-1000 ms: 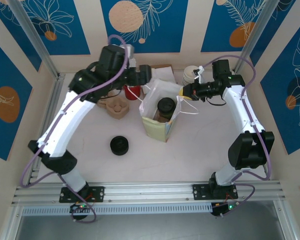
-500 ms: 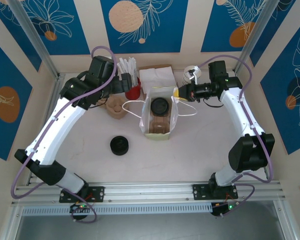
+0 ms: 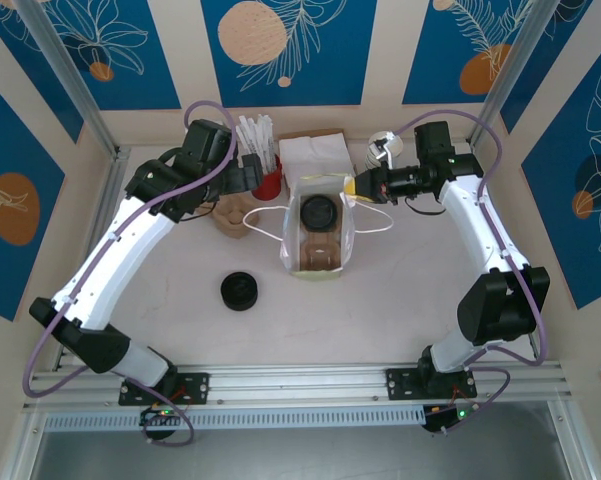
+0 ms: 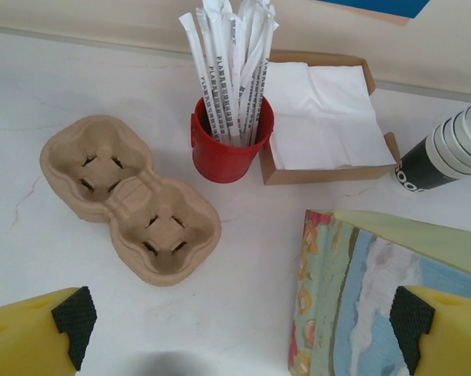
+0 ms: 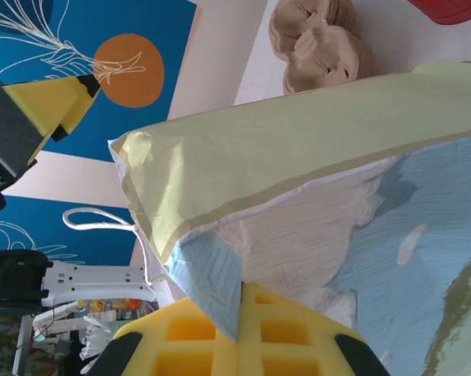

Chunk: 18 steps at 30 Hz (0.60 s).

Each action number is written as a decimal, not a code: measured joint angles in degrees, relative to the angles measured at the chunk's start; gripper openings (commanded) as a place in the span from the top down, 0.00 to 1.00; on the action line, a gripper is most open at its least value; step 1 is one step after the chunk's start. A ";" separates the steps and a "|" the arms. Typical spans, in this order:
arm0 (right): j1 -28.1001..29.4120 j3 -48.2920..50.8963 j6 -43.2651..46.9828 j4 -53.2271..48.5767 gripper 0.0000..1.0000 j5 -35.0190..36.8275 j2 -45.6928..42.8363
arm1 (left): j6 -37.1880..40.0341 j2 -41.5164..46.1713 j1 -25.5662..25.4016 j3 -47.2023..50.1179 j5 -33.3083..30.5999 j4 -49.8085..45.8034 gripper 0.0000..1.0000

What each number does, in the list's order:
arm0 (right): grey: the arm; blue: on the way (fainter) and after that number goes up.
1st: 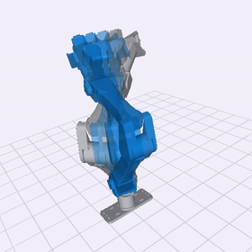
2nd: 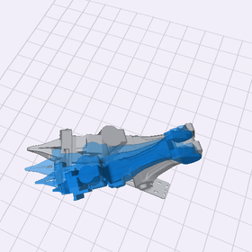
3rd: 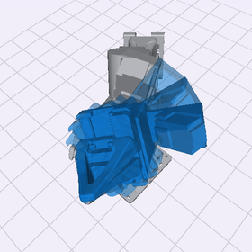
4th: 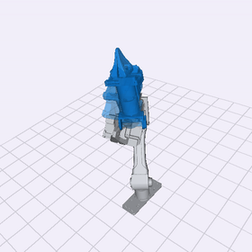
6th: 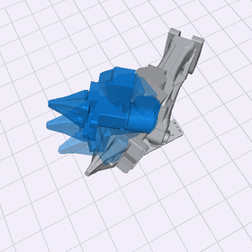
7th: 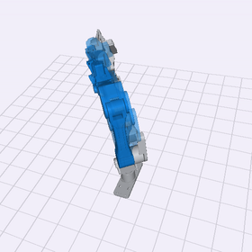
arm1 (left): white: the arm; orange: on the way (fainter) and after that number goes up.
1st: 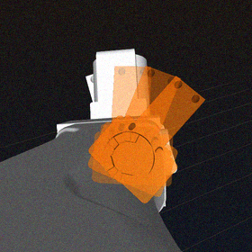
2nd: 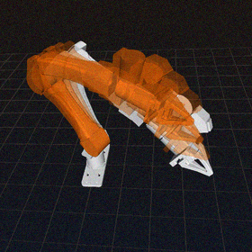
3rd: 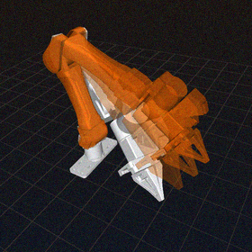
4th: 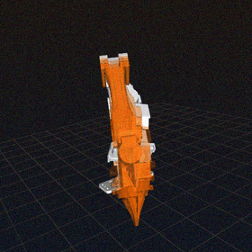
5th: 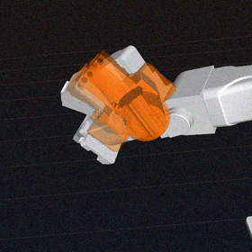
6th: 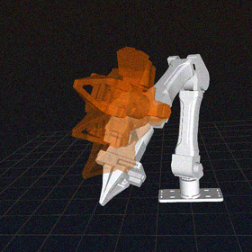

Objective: Pack the takeout coffee

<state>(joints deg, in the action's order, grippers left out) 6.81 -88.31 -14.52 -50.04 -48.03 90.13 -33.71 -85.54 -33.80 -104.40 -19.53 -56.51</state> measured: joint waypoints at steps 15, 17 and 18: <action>0.00 -7.96 -3.06 1.07 1.00 3.04 10.56 | -0.68 -3.80 1.18 -1.14 0.04 -0.04 0.02; 0.00 -9.51 -3.45 0.98 1.00 3.28 12.46 | -0.68 -4.63 1.36 -1.62 0.24 -0.04 0.02; 0.00 -9.86 -3.67 0.96 1.00 3.30 13.16 | -0.68 -4.98 1.46 -1.92 0.44 -0.07 0.02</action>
<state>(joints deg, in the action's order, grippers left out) 6.81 -98.17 -18.20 -49.08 -44.73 103.28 -34.39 -90.52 -32.34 -106.32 -19.09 -56.58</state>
